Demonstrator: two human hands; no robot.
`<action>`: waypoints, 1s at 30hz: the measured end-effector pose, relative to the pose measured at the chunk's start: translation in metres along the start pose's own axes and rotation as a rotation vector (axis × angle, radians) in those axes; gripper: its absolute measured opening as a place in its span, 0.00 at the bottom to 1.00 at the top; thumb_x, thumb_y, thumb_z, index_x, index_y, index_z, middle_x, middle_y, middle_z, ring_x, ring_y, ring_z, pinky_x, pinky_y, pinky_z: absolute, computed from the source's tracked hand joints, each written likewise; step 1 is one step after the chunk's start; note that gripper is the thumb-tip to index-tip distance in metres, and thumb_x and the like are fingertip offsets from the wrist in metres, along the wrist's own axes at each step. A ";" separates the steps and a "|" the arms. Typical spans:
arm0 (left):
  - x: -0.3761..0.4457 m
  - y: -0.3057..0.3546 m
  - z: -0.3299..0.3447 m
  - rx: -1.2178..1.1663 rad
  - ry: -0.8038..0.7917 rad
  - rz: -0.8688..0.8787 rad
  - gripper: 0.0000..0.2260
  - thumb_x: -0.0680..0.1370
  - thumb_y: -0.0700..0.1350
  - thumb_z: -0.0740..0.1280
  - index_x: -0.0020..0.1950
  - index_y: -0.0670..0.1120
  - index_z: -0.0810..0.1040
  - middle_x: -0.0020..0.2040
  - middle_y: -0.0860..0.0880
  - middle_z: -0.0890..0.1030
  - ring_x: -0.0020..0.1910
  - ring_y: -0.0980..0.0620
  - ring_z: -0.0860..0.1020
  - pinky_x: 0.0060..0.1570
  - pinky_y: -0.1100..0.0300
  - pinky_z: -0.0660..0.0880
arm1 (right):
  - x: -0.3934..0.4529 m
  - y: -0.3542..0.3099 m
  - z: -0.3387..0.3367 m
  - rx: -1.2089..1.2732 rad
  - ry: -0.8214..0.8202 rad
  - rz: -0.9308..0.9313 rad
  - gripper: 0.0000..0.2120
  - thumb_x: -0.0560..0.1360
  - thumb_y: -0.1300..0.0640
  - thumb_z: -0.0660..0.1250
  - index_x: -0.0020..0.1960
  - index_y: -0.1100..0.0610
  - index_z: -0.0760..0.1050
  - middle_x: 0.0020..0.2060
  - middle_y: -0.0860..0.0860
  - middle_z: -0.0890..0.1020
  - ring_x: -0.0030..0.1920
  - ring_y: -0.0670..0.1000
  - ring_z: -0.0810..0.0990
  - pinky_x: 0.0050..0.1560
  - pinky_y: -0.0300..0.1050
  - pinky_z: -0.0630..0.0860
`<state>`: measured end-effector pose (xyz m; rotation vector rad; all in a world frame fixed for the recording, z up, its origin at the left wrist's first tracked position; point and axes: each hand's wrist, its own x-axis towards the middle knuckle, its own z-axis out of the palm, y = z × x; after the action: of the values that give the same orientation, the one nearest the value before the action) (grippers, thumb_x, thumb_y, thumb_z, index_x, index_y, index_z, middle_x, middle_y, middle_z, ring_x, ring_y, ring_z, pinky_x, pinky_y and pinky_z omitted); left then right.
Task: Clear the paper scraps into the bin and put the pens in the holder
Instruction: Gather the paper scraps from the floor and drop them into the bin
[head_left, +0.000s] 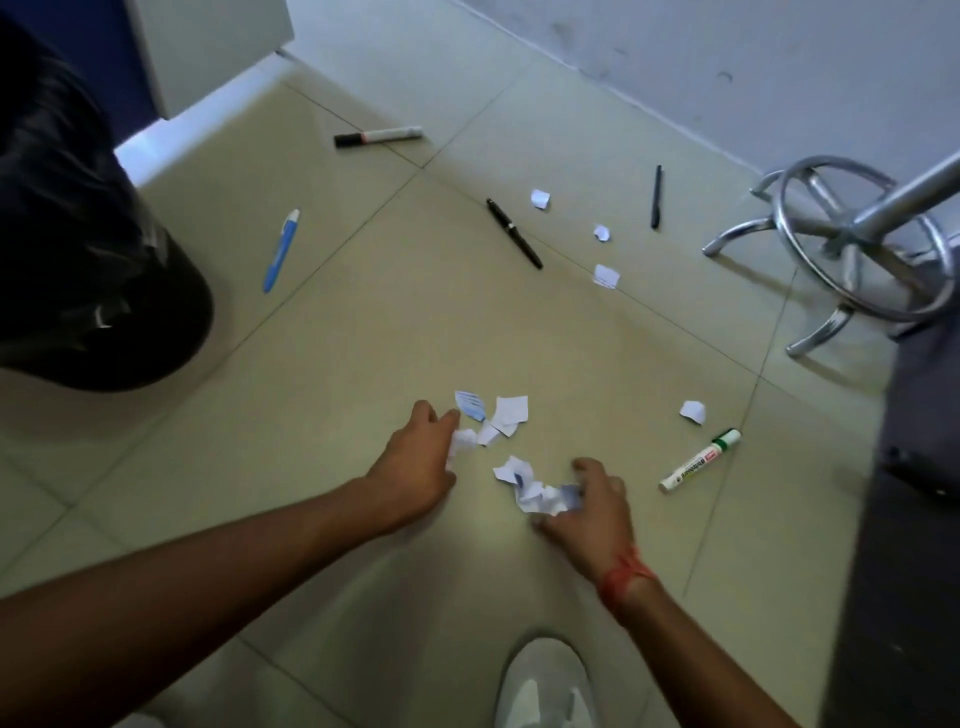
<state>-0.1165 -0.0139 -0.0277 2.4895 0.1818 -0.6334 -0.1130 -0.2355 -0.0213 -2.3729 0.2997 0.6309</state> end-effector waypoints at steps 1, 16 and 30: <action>0.008 0.005 0.000 -0.037 0.016 0.009 0.23 0.74 0.42 0.67 0.69 0.47 0.70 0.60 0.44 0.70 0.54 0.40 0.78 0.54 0.56 0.73 | 0.005 -0.013 0.010 0.065 0.021 -0.029 0.34 0.64 0.59 0.78 0.67 0.54 0.69 0.57 0.55 0.71 0.50 0.54 0.77 0.48 0.37 0.68; 0.054 0.029 -0.013 0.035 0.044 0.074 0.08 0.78 0.44 0.64 0.54 0.42 0.78 0.57 0.42 0.72 0.48 0.42 0.78 0.49 0.54 0.74 | 0.066 -0.078 0.016 -0.276 -0.147 -0.403 0.15 0.71 0.54 0.70 0.56 0.56 0.77 0.53 0.54 0.70 0.46 0.56 0.77 0.51 0.46 0.76; 0.059 0.030 -0.016 -0.205 0.117 -0.078 0.14 0.70 0.41 0.71 0.26 0.45 0.71 0.25 0.46 0.68 0.27 0.51 0.64 0.25 0.61 0.60 | 0.077 -0.068 0.020 0.069 -0.003 -0.279 0.05 0.68 0.66 0.71 0.40 0.61 0.86 0.34 0.58 0.85 0.36 0.51 0.80 0.37 0.43 0.76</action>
<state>-0.0503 -0.0306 -0.0293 2.3310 0.3704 -0.4745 -0.0295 -0.1744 -0.0376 -2.2911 -0.0123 0.4835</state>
